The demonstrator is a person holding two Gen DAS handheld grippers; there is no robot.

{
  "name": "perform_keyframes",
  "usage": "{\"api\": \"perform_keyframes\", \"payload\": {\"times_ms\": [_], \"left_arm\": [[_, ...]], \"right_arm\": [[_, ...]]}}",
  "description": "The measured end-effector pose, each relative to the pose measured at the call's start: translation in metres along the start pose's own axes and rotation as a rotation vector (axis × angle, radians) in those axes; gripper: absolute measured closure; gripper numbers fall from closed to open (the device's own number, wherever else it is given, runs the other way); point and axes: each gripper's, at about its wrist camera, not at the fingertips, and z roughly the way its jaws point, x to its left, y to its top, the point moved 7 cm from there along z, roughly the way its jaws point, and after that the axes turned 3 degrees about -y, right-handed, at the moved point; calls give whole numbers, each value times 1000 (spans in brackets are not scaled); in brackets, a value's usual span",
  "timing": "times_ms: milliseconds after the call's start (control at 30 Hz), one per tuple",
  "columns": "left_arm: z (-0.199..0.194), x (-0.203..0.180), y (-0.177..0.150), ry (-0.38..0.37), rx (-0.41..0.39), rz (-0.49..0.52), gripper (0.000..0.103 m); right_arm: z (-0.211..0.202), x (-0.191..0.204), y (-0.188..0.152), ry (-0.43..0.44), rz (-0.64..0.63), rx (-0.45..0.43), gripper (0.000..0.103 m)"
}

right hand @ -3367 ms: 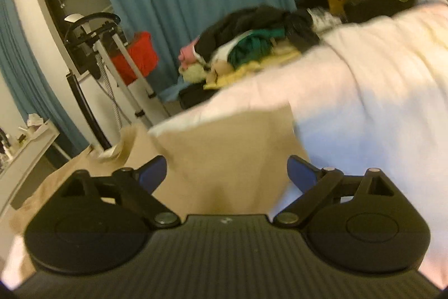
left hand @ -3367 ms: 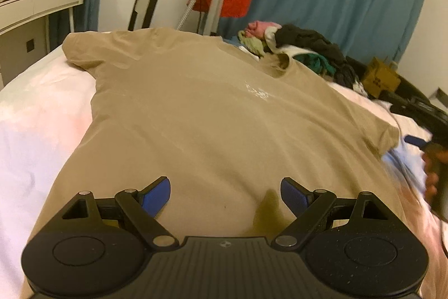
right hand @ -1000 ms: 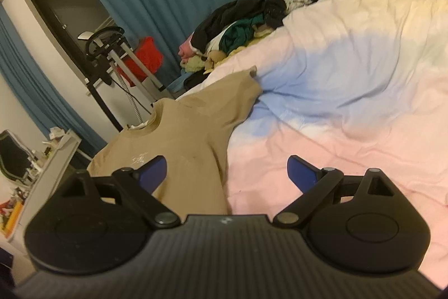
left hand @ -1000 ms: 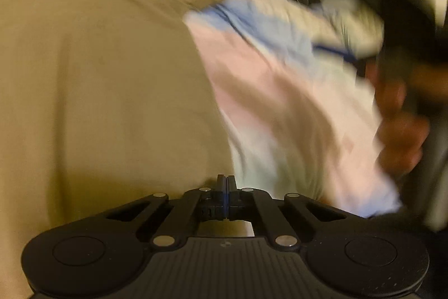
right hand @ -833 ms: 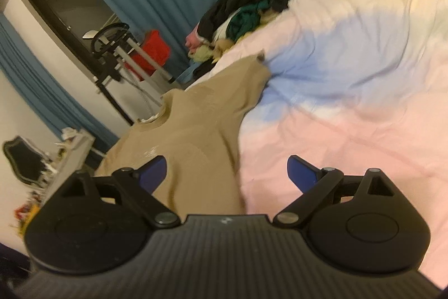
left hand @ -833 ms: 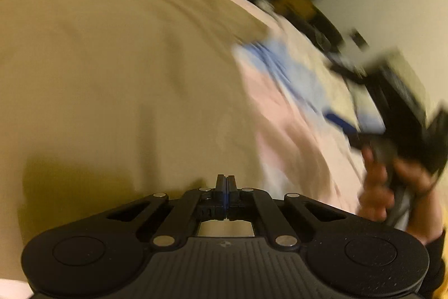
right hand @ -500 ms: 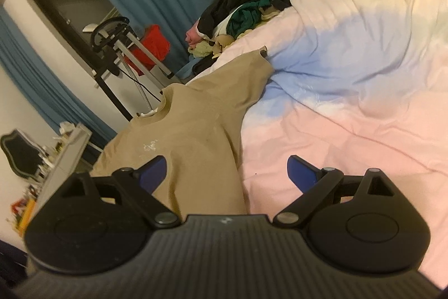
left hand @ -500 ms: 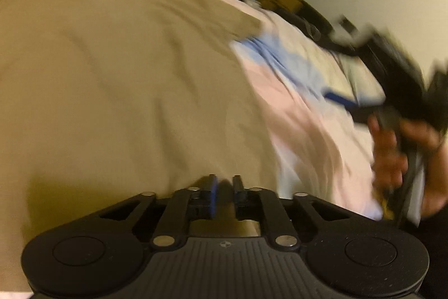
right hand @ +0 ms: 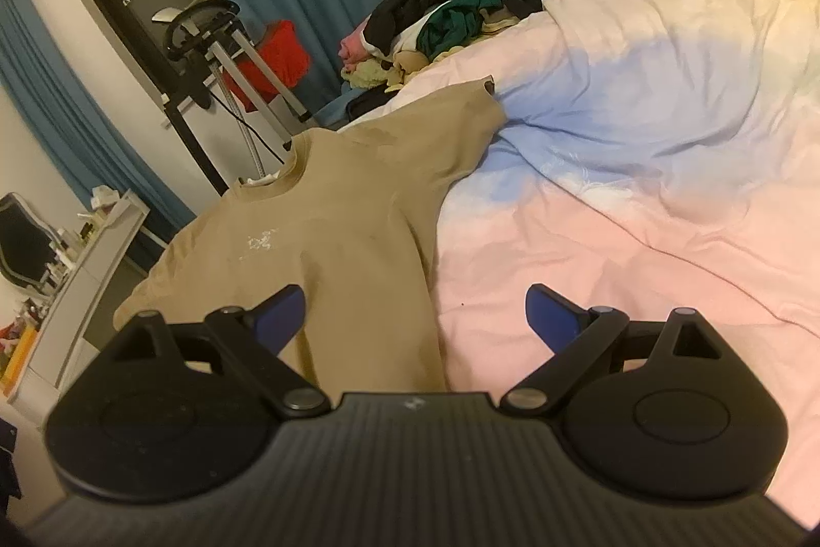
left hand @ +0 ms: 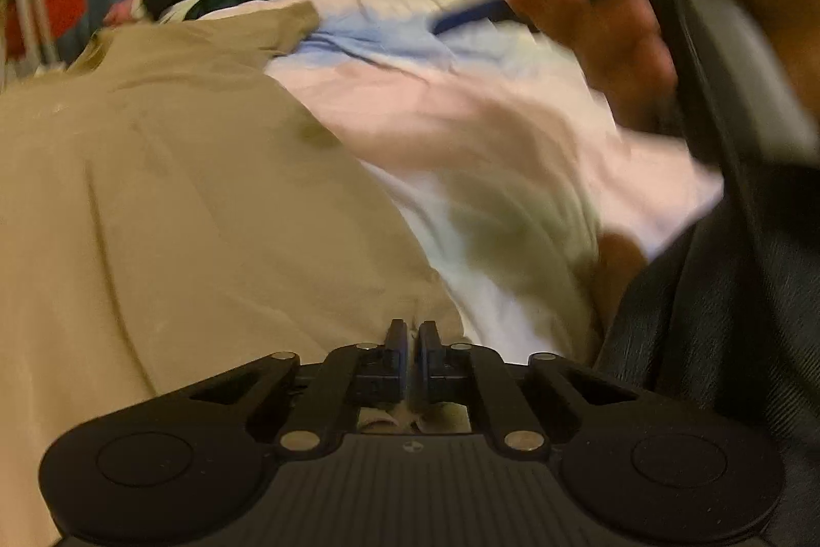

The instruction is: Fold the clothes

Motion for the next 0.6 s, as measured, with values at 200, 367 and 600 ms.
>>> {"api": "perform_keyframes", "payload": {"times_ms": [200, 367, 600], "left_arm": [[-61, 79, 14, -33, -179, -470, 100], [-108, 141, -9, -14, -262, -782, 100], [-116, 156, -17, -20, -279, -884, 100]], "right_arm": [[3, -11, -3, 12, 88, 28, 9], [15, -7, -20, 38, 120, 114, 9], [31, 39, -65, 249, 66, 323, 42]]}}
